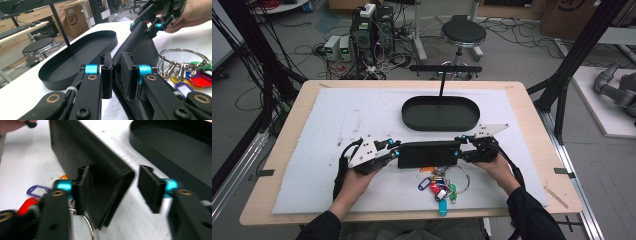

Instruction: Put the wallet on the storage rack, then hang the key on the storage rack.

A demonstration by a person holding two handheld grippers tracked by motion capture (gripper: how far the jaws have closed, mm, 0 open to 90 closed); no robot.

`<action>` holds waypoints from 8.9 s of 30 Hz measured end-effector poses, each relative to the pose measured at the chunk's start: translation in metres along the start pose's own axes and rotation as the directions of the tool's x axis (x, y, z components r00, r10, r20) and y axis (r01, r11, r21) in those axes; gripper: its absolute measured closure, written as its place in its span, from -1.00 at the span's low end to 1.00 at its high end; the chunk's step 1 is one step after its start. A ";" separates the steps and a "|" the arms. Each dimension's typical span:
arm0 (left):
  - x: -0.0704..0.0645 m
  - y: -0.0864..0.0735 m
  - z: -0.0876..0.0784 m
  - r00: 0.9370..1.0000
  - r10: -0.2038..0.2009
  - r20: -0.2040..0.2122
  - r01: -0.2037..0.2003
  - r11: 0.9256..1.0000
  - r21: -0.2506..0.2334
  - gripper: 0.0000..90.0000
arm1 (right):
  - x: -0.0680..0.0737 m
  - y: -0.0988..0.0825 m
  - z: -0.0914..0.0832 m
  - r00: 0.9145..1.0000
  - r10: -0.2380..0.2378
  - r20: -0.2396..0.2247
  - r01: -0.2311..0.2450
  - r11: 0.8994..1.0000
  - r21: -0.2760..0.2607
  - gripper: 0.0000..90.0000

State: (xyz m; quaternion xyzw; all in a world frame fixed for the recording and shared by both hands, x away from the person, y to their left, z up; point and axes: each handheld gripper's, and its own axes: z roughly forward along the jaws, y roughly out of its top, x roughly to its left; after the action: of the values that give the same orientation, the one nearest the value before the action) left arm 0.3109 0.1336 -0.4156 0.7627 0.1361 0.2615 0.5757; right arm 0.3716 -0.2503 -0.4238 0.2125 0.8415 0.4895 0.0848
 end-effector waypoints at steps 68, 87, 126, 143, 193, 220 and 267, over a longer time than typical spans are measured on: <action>0.025 0.012 0.004 0.972 -0.201 0.122 0.209 0.976 -0.057 0.68 | -0.009 -0.004 -0.054 0.974 0.082 0.211 -0.041 0.981 -0.190 -0.19; 0.036 0.037 0.028 0.987 -0.159 0.032 0.161 0.983 -0.086 0.68 | -0.026 -0.022 -0.084 0.876 0.263 0.404 -0.158 0.949 -0.273 -0.20; 0.076 0.012 0.140 0.970 -0.235 -0.062 0.229 0.968 -0.100 0.68 | -0.032 -0.028 -0.091 0.850 0.300 0.432 -0.179 0.938 -0.298 -0.20; 0.083 -0.003 0.167 0.961 -0.265 -0.077 0.259 0.962 -0.080 0.67 | -0.033 -0.032 -0.094 0.848 0.294 0.441 -0.172 0.940 -0.295 -0.19; 0.078 0.004 0.150 0.938 -0.303 -0.169 0.325 0.937 0.129 -0.15 | -0.034 -0.032 -0.091 0.850 0.284 0.443 -0.172 0.945 -0.277 -0.20; 0.062 0.018 0.045 0.934 -0.289 -0.209 0.299 0.954 0.016 -0.21 | -0.034 -0.033 -0.091 0.842 0.289 0.455 -0.180 0.946 -0.268 -0.20; 0.038 -0.016 -0.030 0.926 -0.266 -0.267 0.294 0.953 0.070 -0.44 | -0.015 -0.029 -0.091 0.875 0.254 0.411 -0.181 0.961 -0.210 -0.31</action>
State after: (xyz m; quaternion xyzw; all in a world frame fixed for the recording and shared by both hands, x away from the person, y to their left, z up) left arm 0.3270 0.1823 -0.4159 0.7257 0.3304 0.2645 0.5424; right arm 0.3450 -0.3412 -0.4038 0.4019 0.7286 0.5039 0.2317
